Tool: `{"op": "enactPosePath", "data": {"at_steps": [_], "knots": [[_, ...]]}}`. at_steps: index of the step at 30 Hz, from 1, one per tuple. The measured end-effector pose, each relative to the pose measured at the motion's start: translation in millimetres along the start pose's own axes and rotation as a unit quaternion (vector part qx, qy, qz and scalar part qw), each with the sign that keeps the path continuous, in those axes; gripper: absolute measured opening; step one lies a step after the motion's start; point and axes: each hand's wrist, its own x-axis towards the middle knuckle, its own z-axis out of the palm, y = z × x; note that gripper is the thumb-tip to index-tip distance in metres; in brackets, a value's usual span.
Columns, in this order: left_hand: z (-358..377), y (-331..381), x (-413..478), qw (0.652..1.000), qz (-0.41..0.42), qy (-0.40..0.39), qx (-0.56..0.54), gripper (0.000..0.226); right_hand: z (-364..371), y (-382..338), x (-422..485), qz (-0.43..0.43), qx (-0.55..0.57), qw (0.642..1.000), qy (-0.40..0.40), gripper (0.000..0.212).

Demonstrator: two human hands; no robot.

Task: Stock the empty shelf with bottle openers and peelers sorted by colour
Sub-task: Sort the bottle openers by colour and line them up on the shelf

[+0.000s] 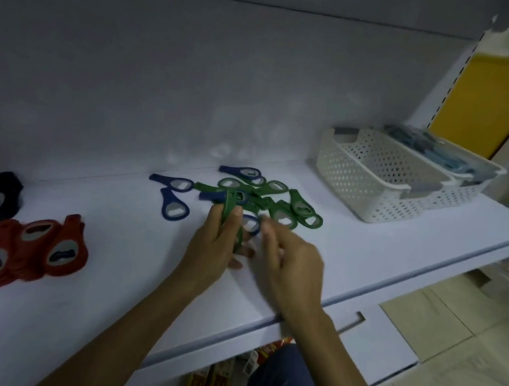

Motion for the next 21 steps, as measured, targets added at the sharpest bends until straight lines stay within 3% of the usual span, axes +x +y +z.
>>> {"op": "enactPosePath", "data": {"at_steps": [2,4,7,9,12,18,21], "knots": [[-6,-1,4,1.000,-0.013,0.003,-0.023,0.031,7,-10,-3,-0.086,0.038,0.990,-0.101,0.033],[-10,-2,7,0.998,-0.028,0.003,-0.054,0.017,10,-10,1,-0.099,0.084,0.980,-0.149,0.027],[-12,3,10,0.995,-0.064,-0.011,-0.081,0.008,10,-2,17,0.027,0.186,0.980,-0.067,0.024],[-14,9,14,0.993,-0.076,-0.014,-0.093,0.008,8,9,34,0.070,0.086,0.994,0.001,0.022],[-19,13,21,0.996,-0.050,0.002,-0.077,0.010,11,34,48,0.066,-0.139,0.987,-0.044,0.013],[-19,-2,24,0.996,-0.016,0.007,-0.089,0.007,22,39,43,-0.009,-0.268,0.962,-0.055,0.025],[-19,-7,25,0.994,-0.021,0.005,-0.105,0.015,16,29,42,0.017,-0.216,0.976,0.019,0.019]]}}
